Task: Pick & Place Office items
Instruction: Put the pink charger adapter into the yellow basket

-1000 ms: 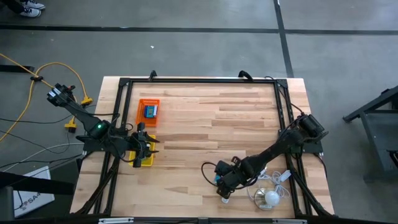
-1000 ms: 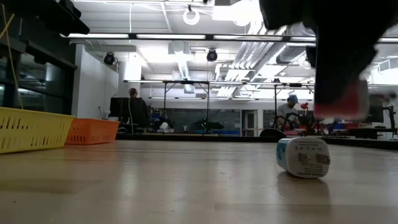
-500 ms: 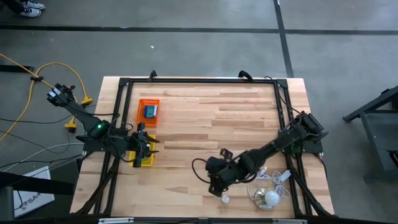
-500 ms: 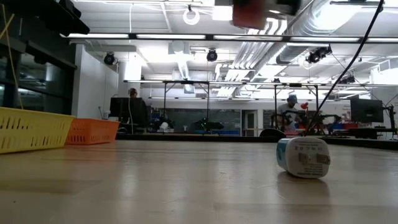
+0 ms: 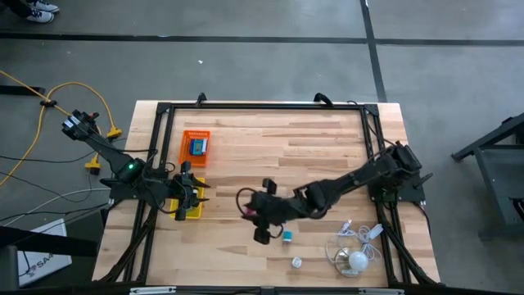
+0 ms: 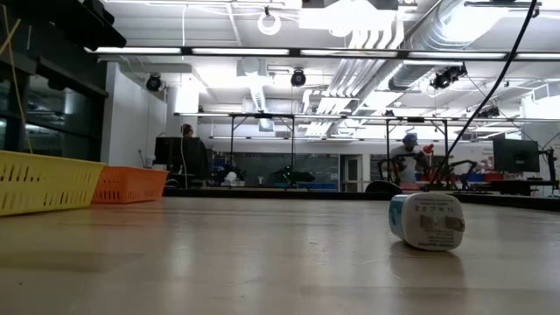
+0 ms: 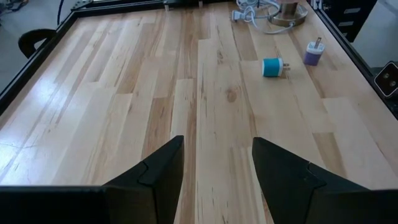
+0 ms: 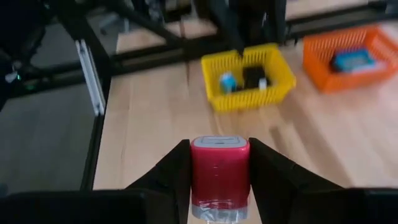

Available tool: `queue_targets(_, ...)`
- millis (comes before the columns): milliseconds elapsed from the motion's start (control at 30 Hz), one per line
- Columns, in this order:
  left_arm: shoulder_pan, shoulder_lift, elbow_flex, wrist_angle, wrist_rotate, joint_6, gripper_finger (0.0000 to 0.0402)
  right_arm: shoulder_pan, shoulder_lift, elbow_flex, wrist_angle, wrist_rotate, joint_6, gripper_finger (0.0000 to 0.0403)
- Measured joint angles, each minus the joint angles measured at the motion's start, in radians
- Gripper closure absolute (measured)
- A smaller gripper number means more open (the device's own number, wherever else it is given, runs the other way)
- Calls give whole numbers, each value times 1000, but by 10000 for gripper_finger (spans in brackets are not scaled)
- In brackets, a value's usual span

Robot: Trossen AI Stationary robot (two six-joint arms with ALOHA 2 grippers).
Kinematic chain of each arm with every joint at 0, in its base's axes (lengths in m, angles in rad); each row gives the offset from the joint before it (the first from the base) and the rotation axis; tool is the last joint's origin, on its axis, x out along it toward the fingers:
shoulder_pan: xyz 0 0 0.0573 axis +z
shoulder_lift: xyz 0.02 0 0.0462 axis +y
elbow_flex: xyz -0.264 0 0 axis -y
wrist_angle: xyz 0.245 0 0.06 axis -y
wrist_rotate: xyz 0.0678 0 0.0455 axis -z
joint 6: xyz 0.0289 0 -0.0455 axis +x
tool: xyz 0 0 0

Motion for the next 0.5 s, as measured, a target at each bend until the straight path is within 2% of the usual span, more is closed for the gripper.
queue_targets(300,0,0,0,0,0,0,218,-58,0,0,214,-1,-190,284)
queue_targets(500,0,0,0,24,0,0,218,-80,0,0,286,-1,-250,283)
